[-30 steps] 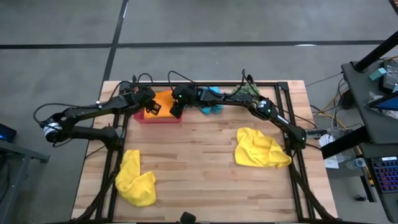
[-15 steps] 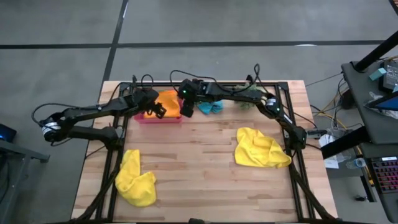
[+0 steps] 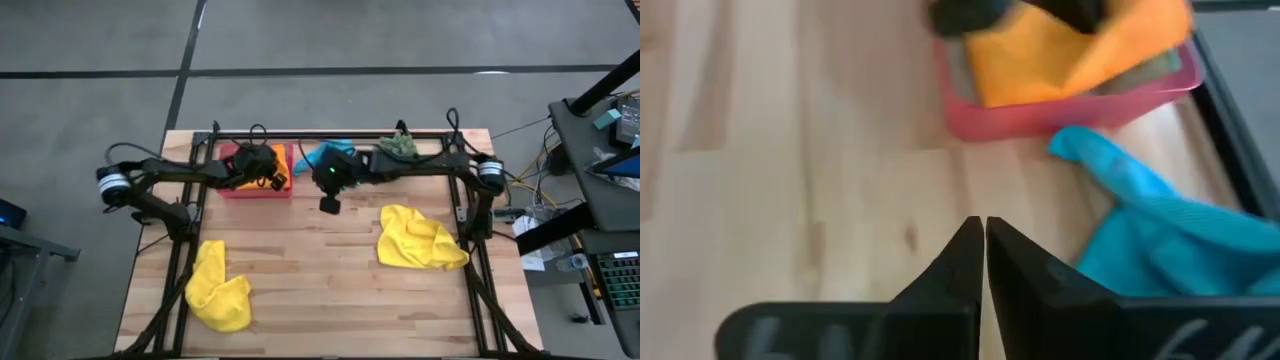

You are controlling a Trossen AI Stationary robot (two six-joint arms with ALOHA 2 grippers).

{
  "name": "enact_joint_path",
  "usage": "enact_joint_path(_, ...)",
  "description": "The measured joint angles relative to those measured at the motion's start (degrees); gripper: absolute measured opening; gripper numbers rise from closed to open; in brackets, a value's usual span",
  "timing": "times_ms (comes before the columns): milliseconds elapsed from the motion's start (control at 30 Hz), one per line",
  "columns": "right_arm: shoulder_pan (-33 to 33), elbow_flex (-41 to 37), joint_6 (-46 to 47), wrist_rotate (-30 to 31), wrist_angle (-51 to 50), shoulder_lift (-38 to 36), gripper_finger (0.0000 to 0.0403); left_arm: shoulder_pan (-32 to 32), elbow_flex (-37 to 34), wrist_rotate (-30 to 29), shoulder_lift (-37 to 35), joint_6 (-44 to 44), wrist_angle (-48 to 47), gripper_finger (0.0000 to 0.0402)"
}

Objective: Fold microfiber towels
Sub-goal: Put the orange towel into the bin

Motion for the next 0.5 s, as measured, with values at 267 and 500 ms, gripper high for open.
enact_joint_path(267, 1.8, -14.2, 5.1, 0.4, 11.2, -7.2, 0.0009, 0.1, 0.9, -2.5, 7.5, -0.1, 7.6, 0.0007)
enact_joint_path(500, 1.7, -18.6, 5.9, 0.6, 14.5, -9.3, 0.0009, -0.5, 1.0, 0.3, 0.5, -0.1, 5.7, 0.0008)
